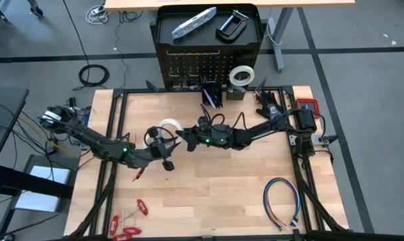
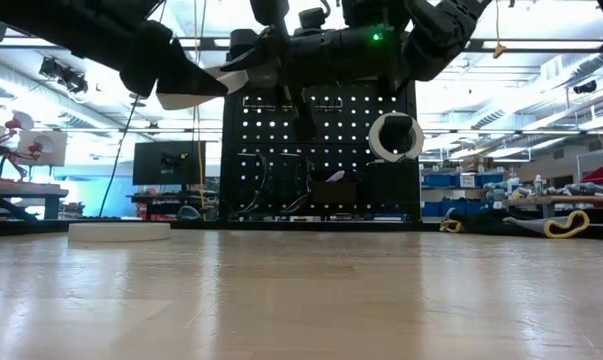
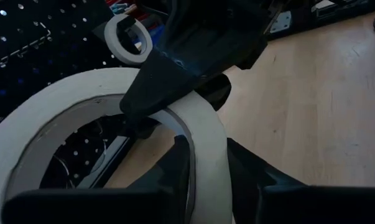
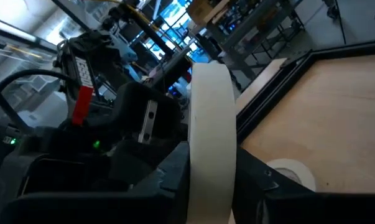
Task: Hang tools onto peg board
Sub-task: Hang the white masking tape on the peg board
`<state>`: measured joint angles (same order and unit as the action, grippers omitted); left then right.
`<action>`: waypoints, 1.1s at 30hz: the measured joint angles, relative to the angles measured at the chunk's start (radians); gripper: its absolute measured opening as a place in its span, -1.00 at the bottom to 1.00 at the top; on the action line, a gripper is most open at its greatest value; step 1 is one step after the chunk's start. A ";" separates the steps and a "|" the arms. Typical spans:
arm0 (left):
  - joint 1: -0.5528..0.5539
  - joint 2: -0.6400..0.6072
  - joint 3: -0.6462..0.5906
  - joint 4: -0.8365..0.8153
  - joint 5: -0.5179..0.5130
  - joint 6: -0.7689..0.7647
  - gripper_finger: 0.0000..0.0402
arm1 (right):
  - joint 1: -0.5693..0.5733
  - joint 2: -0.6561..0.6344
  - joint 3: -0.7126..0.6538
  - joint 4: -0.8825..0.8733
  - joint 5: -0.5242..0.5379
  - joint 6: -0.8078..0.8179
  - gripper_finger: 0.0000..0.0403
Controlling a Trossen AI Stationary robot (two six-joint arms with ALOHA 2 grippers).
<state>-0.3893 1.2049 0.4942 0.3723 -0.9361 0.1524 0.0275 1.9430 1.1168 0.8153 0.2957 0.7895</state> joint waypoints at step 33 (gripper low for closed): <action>-0.135 -0.210 0.020 -0.049 -0.011 0.000 -0.05 | -0.446 -0.997 -0.629 -0.011 0.178 -0.224 -0.56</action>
<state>-0.5239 0.9951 0.5140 0.3230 -0.9467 0.1523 -0.4188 0.9463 0.4873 0.8039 0.4737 0.5659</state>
